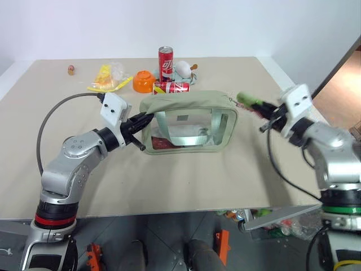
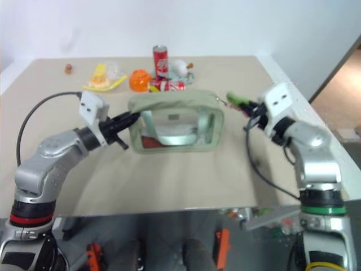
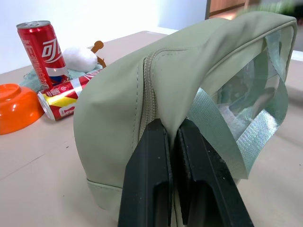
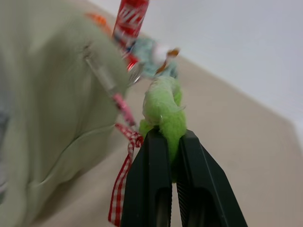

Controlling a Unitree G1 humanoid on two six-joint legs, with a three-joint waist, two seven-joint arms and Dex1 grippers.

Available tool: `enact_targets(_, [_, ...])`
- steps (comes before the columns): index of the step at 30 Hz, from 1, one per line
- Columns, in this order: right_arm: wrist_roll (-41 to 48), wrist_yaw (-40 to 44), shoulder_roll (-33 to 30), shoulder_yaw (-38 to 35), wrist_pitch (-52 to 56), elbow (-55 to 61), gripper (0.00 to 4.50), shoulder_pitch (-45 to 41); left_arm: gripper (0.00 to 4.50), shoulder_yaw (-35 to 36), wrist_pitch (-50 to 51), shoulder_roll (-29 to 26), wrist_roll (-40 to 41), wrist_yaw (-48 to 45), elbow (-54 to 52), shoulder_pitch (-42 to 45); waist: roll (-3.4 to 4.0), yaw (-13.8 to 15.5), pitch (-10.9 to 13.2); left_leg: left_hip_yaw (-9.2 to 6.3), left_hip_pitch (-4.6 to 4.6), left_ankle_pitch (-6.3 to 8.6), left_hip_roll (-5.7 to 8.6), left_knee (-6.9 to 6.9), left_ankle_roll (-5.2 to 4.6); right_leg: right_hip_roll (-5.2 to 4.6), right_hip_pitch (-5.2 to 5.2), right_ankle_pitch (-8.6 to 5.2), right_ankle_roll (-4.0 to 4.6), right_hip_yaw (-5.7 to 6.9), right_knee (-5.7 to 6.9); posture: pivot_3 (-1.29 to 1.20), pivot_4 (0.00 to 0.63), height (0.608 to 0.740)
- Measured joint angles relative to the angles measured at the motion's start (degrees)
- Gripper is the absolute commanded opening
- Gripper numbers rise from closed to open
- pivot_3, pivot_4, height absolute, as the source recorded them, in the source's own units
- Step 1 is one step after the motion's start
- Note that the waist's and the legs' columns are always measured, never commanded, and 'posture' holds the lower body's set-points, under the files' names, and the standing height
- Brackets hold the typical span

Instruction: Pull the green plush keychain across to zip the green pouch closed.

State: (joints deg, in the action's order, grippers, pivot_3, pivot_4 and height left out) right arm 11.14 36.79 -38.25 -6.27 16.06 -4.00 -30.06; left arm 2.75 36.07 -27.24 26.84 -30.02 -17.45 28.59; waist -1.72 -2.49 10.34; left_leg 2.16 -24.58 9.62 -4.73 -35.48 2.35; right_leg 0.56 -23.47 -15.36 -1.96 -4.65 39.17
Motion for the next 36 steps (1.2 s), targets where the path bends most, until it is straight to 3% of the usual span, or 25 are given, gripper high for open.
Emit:
enact_targets(9, [-5.5, -5.5, 7.8, 4.3, -5.2, -6.6, 0.04, 2.8, 0.00, 0.0, 0.0, 1.2, -0.5, 0.9, 0.5, 0.1, 0.00, -0.1, 0.0, 0.01, 0.02, -0.02, 0.00, -0.06, 0.02, 0.01, 0.03, 0.06, -0.07, -0.02, 0.00, 0.00, 0.150, 0.740])
enact_targets(15, [-3.1, -5.5, 11.1, 3.4, -5.5, -8.2, 0.04, 3.0, 0.00, 0.4, 1.0, 1.3, 0.9, 0.5, 0.5, 0.0, 0.00, -0.1, 0.0, 0.01, 0.01, -0.01, 0.00, -0.06, 0.02, 0.00, 0.04, 0.06, -0.07, -0.02, 0.00, 0.00, 0.150, 0.740])
enact_targets(16, [-2.2, -5.5, 11.4, 2.9, -5.1, -8.1, 0.70, 3.0, 0.74, 0.8, 1.7, 1.4, 1.8, 0.4, 0.5, 0.0, 0.00, -0.1, 0.0, 0.01, 0.01, -0.01, 0.01, -0.06, 0.02, 0.00, 0.05, 0.06, -0.07, -0.02, 0.00, 0.00, 0.150, 0.740])
enact_targets(21, [3.5, -4.3, 10.2, -2.6, -2.0, -4.8, 2.41, 3.0, 2.41, 2.3, 3.6, 1.5, 5.4, -0.6, 0.5, -0.7, 0.00, -0.1, 0.0, 0.00, 0.00, -0.01, 0.00, -0.05, 0.02, -0.01, 0.04, 0.06, -0.07, -0.01, 0.00, 0.00, 0.150, 0.740])
enact_targets(27, [13.4, 0.2, 4.9, -8.3, 5.7, 7.0, 4.45, 4.7, 4.44, 7.1, 4.3, -1.0, 9.1, -2.8, 0.8, -0.5, 0.00, -0.1, 0.0, -0.02, 0.01, -0.01, 0.00, 0.02, 0.01, 0.01, 0.03, -0.01, -0.08, 0.01, 0.00, 0.00, 0.150, 0.740])
enact_targets(33, [21.6, 4.5, -2.1, -14.0, 13.8, 15.6, 4.49, 10.5, 4.48, 13.0, 3.9, -7.4, 13.7, -8.7, 0.9, -1.8, 0.00, -0.1, 0.0, 0.01, 0.03, 0.00, 0.00, 0.01, 0.00, -0.01, 0.04, -0.05, -0.09, -0.03, -0.02, 0.00, 0.150, 0.740])
enact_targets(36, [26.1, 7.9, -6.0, -16.3, 18.2, 21.6, 4.49, 17.5, 4.48, 14.1, 1.6, -11.3, 12.2, -11.5, -1.2, -9.3, 0.00, -0.2, 0.0, 0.03, 0.12, 0.04, -0.01, 0.12, 0.00, -0.02, 0.08, -0.15, -0.04, -0.05, -0.03, 0.00, 0.150, 0.740])
